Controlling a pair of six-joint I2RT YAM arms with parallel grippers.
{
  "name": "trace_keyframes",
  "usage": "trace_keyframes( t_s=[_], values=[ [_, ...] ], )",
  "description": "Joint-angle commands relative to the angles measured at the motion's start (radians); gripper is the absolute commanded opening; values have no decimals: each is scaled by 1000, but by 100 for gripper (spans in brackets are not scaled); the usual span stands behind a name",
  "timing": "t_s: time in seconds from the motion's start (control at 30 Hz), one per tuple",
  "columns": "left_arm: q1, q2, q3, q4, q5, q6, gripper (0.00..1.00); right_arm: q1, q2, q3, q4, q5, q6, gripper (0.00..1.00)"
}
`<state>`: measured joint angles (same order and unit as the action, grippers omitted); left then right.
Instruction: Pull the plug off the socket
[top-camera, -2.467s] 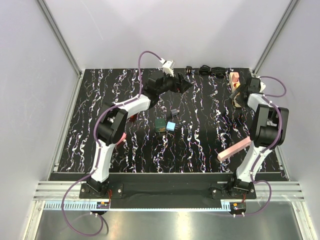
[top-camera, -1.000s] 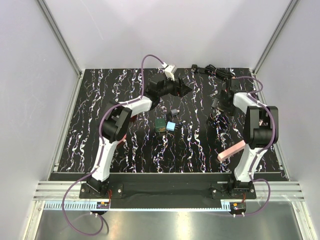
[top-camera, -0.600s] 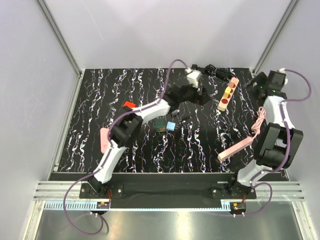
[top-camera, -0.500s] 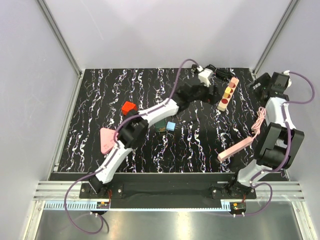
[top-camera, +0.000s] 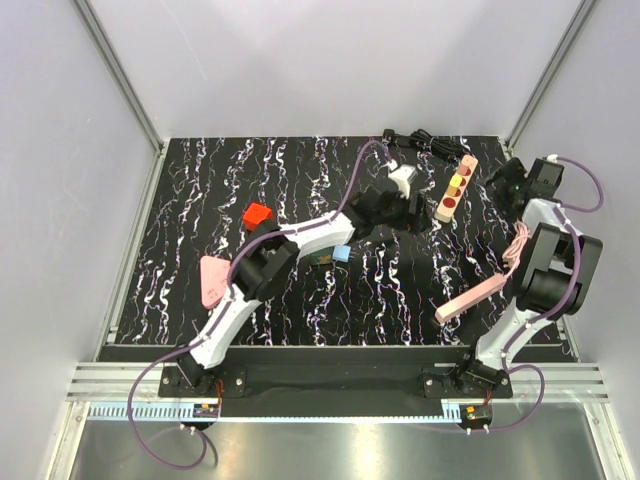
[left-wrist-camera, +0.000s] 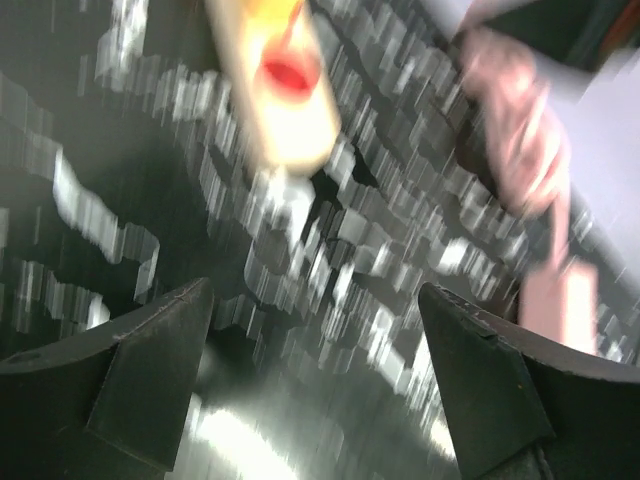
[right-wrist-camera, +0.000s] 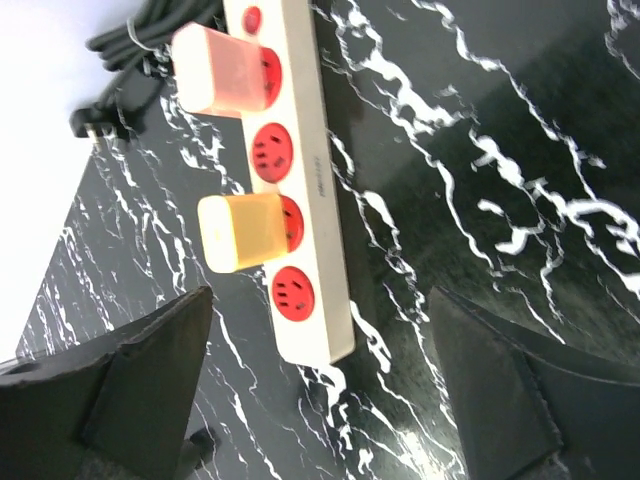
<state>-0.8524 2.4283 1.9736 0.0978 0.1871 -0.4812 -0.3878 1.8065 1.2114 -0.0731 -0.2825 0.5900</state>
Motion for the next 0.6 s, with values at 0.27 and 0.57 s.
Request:
trace_keyframes(
  t_s=[0.27,0.57],
  values=[
    [10,-530,-517,42,9,36,88,168,249,498,-290,183,-148,92],
    [0,-784,-826,89,43,-53,88,222,430,821,-547,373,-266,93]
  ],
)
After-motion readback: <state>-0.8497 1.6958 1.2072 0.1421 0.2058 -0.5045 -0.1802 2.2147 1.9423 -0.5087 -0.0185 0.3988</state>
